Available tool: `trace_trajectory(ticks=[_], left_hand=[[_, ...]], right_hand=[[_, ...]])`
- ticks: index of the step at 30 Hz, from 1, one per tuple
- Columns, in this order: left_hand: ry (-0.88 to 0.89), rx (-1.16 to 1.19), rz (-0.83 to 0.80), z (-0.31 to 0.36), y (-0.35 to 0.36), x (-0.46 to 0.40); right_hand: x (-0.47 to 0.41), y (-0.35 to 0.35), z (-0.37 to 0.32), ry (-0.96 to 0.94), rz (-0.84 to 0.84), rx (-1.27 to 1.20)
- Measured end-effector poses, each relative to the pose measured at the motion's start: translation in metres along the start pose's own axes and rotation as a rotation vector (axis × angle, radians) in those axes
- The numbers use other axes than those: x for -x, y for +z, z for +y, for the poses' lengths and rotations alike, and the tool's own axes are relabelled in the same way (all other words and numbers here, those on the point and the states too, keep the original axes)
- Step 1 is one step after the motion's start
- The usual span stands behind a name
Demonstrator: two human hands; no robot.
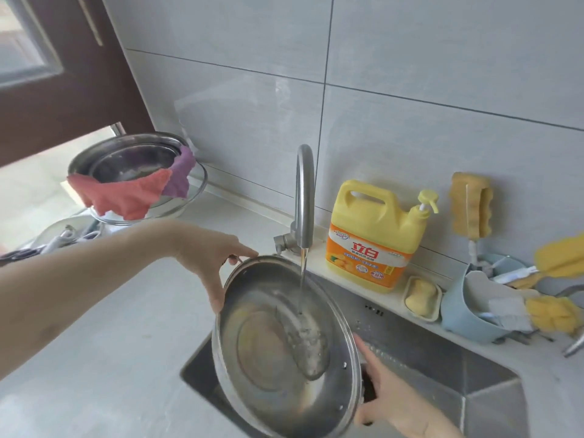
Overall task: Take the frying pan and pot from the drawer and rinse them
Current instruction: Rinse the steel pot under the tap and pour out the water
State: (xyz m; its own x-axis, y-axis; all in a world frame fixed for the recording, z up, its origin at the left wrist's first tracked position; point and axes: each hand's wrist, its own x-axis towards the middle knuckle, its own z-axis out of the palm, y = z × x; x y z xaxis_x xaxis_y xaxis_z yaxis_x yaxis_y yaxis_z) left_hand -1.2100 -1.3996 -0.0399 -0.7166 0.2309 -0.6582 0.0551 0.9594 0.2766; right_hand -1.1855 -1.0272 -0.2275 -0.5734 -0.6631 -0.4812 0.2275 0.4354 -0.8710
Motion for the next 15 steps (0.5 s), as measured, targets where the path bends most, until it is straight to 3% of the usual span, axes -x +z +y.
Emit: trace_trajectory(ticks=[5,8,11,15], left_hand=[[0.061,-0.097,0.273,-0.023,0.026,0.01],[0.075,-0.005,0.462,-0.033,0.052,0.003],[0.1,0.178,0.547,-0.033,0.08,-0.01],[0.083,0.364,0.454,-0.022,0.113,-0.034]], right_hand=[[0.008,0.0,-0.033,-0.145,0.292,0.072],[0.017,-0.025,-0.061,-0.245,0.362,0.297],[0.029,-0.055,-0.099,-0.266,0.302,0.485],[0.046,-0.088,-0.152,-0.168,0.134,0.626]])
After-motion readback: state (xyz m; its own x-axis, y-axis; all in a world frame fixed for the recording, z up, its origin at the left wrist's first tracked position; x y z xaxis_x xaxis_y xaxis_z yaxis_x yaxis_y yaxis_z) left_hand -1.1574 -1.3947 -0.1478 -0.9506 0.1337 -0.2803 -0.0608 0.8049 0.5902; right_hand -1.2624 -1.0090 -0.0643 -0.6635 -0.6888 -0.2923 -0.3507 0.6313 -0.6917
